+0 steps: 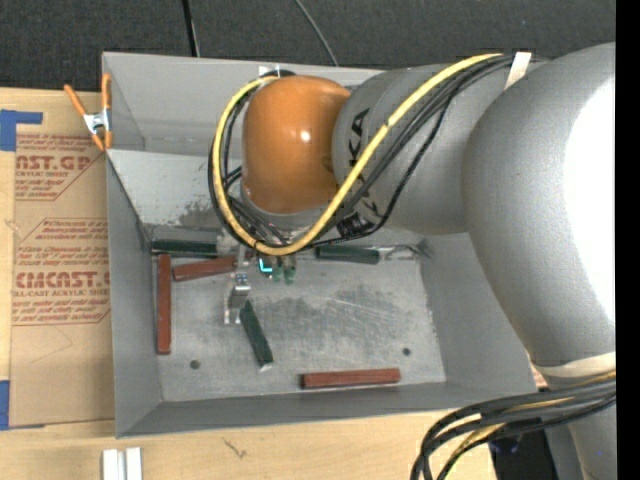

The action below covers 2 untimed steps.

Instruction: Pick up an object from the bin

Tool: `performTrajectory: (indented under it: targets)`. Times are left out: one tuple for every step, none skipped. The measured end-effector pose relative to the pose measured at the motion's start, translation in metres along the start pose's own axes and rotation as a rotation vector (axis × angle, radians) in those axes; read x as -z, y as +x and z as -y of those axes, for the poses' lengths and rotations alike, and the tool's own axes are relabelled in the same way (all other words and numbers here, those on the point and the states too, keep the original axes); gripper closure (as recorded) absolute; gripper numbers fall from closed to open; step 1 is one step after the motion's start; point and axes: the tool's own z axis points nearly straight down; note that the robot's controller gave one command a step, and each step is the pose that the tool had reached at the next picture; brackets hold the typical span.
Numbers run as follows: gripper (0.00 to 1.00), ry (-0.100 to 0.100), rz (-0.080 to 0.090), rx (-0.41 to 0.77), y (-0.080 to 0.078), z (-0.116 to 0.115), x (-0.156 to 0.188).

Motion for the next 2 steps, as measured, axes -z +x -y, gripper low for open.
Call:
performTrajectory:
  targets:
    - [0.00, -0.001, 0.007, -0.001, -0.002, 0.001, 0.004]
    - [0.00, -0.003, 0.014, 0.060, 0.018, 0.029, -0.030]
